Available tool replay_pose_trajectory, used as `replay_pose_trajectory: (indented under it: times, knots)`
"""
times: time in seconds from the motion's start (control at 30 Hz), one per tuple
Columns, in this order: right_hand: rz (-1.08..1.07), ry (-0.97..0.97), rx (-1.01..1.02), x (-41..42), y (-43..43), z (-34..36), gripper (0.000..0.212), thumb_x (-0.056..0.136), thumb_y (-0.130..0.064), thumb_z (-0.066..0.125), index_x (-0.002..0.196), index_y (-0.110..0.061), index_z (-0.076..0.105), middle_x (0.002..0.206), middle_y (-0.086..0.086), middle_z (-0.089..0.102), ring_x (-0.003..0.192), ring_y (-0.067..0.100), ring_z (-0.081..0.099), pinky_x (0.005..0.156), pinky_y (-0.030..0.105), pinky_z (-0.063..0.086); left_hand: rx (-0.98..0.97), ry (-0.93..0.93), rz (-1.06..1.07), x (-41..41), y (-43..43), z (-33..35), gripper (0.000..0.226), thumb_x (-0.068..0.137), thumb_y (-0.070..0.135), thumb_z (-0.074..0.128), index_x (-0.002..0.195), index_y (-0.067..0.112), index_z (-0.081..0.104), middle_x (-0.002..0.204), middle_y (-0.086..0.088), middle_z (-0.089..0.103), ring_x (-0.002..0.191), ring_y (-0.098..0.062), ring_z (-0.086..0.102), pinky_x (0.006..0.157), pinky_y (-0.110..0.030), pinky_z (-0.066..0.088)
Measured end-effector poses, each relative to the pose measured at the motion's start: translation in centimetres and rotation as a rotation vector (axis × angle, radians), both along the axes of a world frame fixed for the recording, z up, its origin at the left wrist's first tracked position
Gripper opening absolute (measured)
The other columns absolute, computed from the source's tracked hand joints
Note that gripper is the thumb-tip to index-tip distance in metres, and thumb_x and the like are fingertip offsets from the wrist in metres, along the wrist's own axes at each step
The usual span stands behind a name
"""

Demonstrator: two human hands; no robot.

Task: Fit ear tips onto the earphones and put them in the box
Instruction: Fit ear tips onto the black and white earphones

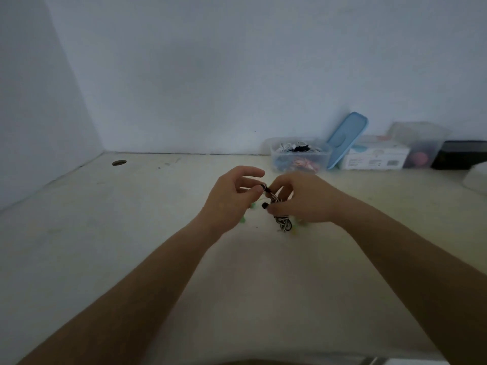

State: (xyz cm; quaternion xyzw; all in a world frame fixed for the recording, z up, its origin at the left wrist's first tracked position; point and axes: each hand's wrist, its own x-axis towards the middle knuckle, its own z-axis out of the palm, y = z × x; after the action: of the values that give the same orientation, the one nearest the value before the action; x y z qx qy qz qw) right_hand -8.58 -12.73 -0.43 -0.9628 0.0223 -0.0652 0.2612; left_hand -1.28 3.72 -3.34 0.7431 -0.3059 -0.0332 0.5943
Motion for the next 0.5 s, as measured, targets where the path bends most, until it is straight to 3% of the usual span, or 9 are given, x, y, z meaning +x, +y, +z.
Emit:
replay_pose_trajectory:
  times: [0.13, 0.3, 0.37, 0.5]
  knots:
    - [-0.025, -0.097, 0.191, 0.5, -2.3, 1.5, 0.025, 0.082, -0.025, 0.079, 0.105, -0.022, 0.071, 0.083, -0.005, 0.073, 0.061, -0.005, 0.062, 0.061, 0.016, 0.047, 0.063, -0.041, 0.013, 0.5, -2.2, 1.6, 0.021, 0.093, 0.009, 0.062, 0.108, 0.023, 0.066, 0.094, 0.003, 0.072, 0.078, -0.007, 0.067, 0.076, -0.033, 0.057]
    - [-0.105, -0.246, 0.355, 2.5, -5.5, 3.3, 0.027, 0.084, -0.016, 0.078, 0.11, -0.018, 0.071, 0.086, 0.001, 0.072, 0.056, -0.006, 0.06, 0.05, 0.009, 0.042, -0.057, 0.107, -0.059, 2.4, -6.3, 3.9, 0.02, 0.094, 0.002, 0.061, 0.111, 0.01, 0.063, 0.102, -0.011, 0.071, 0.085, -0.023, 0.071, 0.075, -0.033, 0.061]
    - [-0.142, -0.305, 0.415, 3.6, -6.8, 4.2, 0.028, 0.085, -0.013, 0.077, 0.112, -0.015, 0.07, 0.089, 0.006, 0.073, 0.054, -0.005, 0.06, 0.049, 0.009, 0.042, -0.147, 0.17, -0.065, 3.8, -8.5, 4.8, 0.015, 0.092, -0.003, 0.06, 0.103, 0.007, 0.065, 0.096, -0.012, 0.072, 0.081, -0.024, 0.07, 0.076, -0.03, 0.06]
    - [-0.225, -0.367, 0.409, 6.9, -10.3, 5.0, 0.032, 0.084, -0.015, 0.078, 0.114, -0.016, 0.067, 0.087, -0.003, 0.071, 0.064, 0.002, 0.066, 0.06, 0.015, 0.052, -0.205, 0.176, -0.026, 7.4, -12.9, 6.2, 0.016, 0.085, -0.007, 0.067, 0.094, 0.007, 0.068, 0.085, -0.012, 0.072, 0.074, -0.021, 0.067, 0.076, -0.031, 0.058]
